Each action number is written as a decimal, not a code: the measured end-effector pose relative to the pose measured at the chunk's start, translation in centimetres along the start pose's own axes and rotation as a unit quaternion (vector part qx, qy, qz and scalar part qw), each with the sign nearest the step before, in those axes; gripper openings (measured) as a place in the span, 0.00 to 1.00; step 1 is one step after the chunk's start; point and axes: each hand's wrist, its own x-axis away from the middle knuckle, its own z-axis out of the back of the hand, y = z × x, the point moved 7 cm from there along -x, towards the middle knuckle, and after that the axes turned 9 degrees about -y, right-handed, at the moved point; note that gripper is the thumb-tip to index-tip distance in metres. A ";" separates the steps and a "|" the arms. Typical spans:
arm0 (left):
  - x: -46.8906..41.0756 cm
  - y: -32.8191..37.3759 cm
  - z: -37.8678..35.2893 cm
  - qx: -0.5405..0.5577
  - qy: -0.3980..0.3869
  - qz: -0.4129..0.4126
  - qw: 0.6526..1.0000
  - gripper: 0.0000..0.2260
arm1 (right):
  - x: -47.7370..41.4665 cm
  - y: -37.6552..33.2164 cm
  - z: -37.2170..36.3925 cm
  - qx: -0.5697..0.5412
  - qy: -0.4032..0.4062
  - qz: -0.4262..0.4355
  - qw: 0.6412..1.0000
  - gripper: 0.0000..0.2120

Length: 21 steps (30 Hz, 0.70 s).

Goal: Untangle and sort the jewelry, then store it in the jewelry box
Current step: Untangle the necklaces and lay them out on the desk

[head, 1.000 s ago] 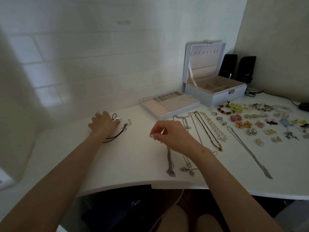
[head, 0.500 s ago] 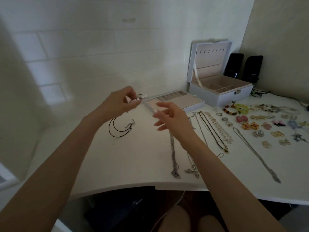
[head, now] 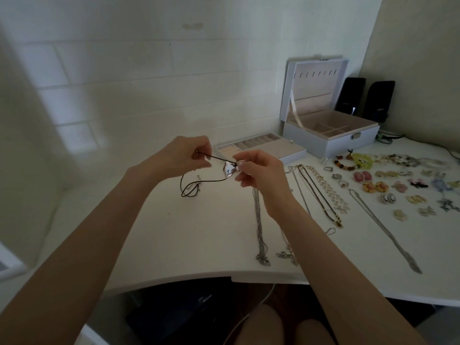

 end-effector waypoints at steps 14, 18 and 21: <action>0.4 0.2 -2.2 0.249 -0.152 0.050 0.955 0.13 | -0.6 -0.4 -0.2 -0.102 -0.025 0.044 0.993 0.09; 0.9 -0.3 -3.3 0.318 -0.185 0.049 0.929 0.11 | -0.8 -0.8 -0.7 -0.133 -0.053 0.067 0.987 0.12; 0.9 -0.4 -3.2 0.209 -0.169 0.028 0.963 0.10 | -0.8 -1.1 -1.0 -0.165 -0.080 0.057 0.981 0.13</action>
